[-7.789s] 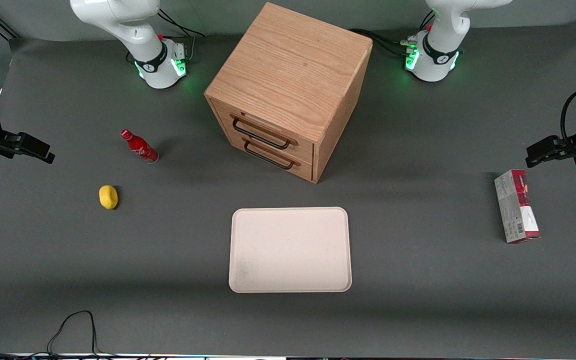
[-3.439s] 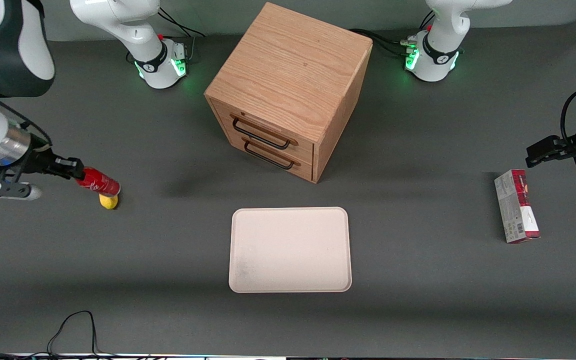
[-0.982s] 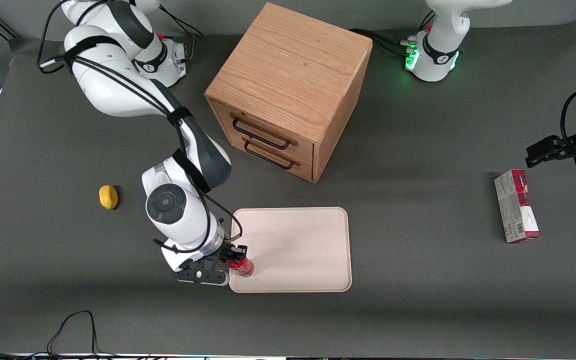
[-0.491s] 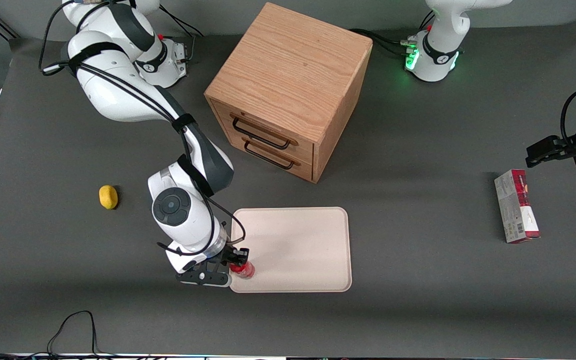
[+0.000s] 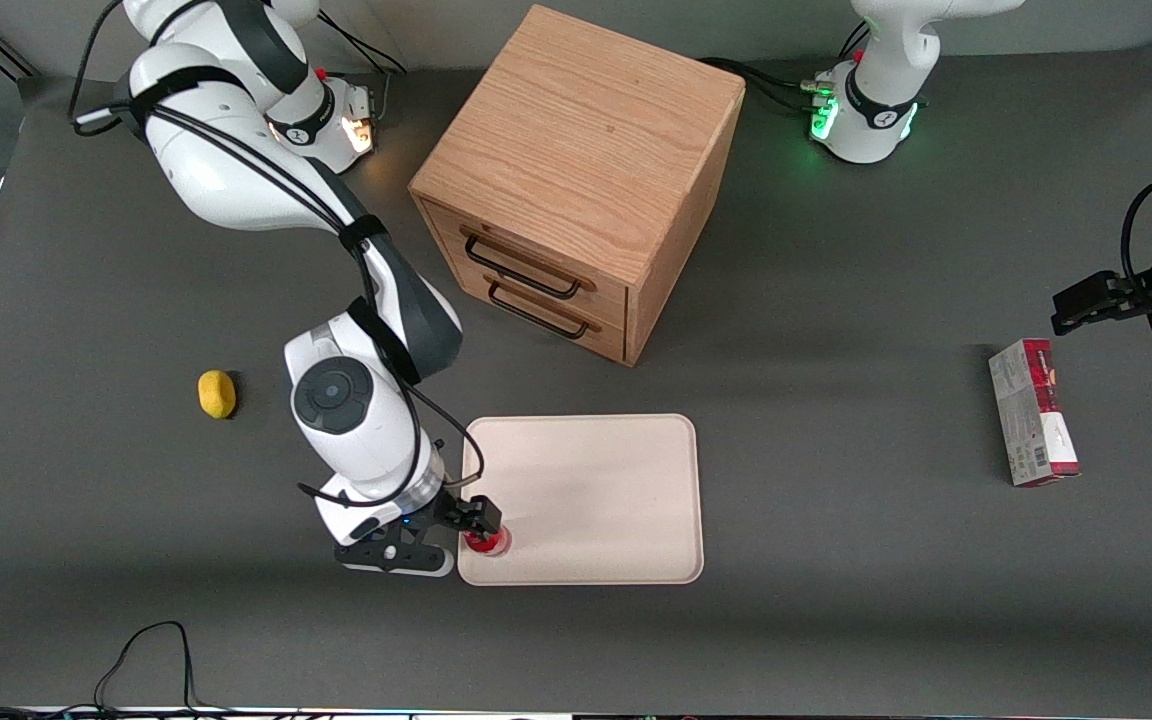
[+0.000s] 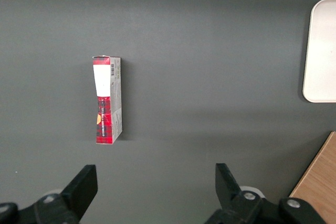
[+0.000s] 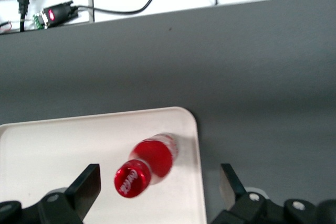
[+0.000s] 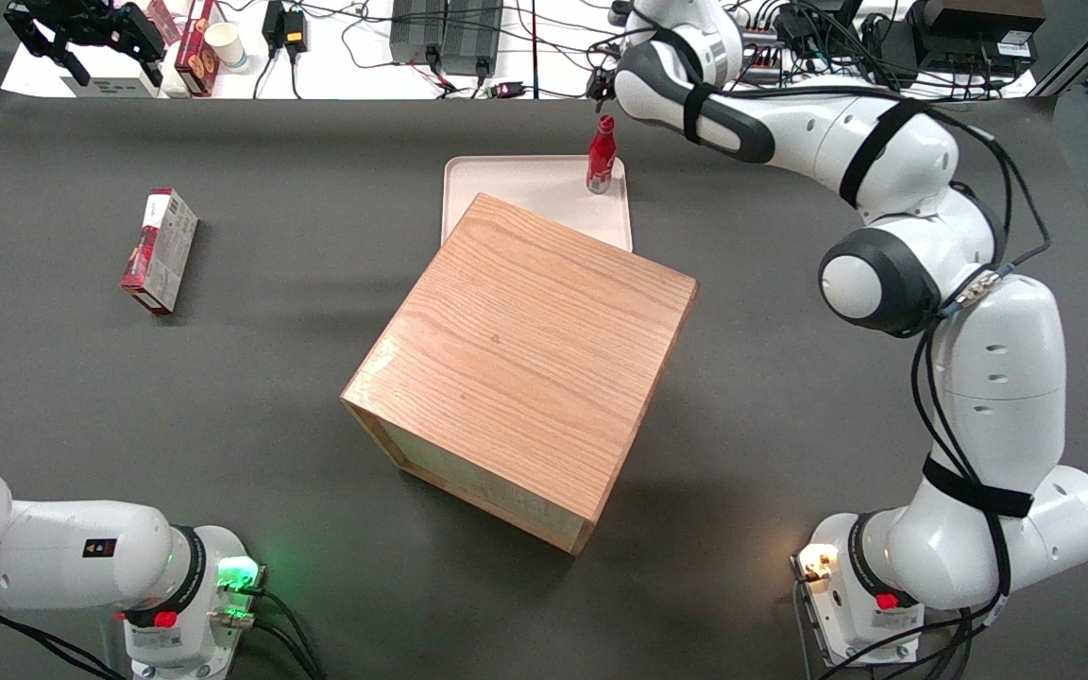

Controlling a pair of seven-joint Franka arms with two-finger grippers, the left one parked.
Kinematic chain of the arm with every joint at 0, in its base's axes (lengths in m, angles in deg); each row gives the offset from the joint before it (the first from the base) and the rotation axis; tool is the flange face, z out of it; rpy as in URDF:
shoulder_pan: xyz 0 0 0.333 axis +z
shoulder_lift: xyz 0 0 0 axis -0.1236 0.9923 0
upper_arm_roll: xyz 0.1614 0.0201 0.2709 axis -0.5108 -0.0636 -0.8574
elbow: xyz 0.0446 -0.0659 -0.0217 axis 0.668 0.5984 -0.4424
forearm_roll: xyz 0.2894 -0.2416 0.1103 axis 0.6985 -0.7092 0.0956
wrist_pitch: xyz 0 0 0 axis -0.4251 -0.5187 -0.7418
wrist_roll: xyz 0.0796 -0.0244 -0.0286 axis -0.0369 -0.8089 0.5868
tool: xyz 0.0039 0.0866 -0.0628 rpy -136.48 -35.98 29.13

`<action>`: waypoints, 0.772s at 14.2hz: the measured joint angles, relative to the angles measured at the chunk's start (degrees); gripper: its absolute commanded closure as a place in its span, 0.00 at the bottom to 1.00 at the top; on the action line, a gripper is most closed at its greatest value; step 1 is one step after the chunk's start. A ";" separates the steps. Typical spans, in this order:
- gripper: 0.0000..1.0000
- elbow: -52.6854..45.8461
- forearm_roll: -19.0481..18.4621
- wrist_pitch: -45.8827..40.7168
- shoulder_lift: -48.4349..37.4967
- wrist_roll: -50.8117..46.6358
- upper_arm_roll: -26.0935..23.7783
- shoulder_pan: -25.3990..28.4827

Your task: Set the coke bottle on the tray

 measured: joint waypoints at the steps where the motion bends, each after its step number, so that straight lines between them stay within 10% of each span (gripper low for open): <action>1: 0.00 2.29 0.00 -0.15 -2.44 0.03 0.86 0.09; 11: 0.00 31.00 8.64 -22.43 -40.71 20.09 11.95 -2.26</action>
